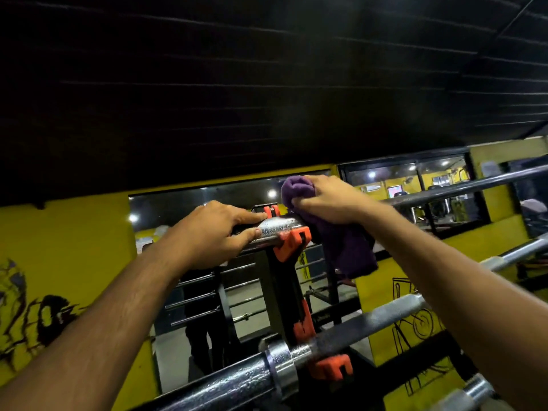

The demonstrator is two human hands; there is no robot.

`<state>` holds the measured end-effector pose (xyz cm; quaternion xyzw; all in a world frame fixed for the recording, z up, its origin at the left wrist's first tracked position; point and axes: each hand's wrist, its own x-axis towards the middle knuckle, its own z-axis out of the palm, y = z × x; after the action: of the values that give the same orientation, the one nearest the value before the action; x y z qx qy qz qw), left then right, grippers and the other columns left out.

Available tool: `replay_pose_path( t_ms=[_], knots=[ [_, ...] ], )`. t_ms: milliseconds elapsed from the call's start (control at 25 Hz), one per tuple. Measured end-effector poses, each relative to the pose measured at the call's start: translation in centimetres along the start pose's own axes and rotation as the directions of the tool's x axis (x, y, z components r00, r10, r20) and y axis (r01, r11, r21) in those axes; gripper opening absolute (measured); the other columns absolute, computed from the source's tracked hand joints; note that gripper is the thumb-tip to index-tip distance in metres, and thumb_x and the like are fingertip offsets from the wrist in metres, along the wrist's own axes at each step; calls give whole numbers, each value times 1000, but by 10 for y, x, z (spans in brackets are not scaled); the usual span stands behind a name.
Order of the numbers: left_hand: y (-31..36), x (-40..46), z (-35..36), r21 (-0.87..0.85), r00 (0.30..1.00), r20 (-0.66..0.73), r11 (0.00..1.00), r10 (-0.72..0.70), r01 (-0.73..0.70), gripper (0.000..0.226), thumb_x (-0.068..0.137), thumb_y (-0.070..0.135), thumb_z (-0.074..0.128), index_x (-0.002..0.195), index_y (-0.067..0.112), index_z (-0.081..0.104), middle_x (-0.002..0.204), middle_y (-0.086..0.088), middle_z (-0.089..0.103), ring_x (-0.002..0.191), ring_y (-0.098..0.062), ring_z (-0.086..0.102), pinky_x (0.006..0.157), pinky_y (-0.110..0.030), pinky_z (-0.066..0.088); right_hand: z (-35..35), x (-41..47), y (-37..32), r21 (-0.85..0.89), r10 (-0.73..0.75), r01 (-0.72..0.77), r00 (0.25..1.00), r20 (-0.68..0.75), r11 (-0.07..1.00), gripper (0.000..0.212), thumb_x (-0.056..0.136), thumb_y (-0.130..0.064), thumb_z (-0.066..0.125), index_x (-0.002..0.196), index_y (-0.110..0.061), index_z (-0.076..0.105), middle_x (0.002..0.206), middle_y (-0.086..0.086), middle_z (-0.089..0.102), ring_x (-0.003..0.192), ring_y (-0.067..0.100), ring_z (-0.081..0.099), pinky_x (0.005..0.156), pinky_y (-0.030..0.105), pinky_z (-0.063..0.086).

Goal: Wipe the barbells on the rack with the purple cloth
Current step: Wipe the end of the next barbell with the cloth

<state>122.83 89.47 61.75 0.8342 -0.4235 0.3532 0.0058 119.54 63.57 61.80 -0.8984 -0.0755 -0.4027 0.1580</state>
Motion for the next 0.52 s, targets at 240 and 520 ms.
replay_pose_path(
  t_ms=[240,520],
  knots=[
    [3,-1,-2,8,1000,-22,1000,8,-7,43,99,49,48,142,46,48,128,11,65,88,-4,59,73,-25,49,-23,45,-19,-45,301,-333,778,551,942,25,95,-38,60,88,-15,67,87,6,69,79,22,63,70,30,50],
    [-1,3,1,3,999,-37,999,37,-36,43,100,49,48,142,43,49,133,7,63,90,-11,55,76,-28,45,30,-58,-6,141,-46,125,886,-461,982,27,100,-27,60,122,-13,56,94,-4,67,83,0,64,72,22,50]
  ],
)
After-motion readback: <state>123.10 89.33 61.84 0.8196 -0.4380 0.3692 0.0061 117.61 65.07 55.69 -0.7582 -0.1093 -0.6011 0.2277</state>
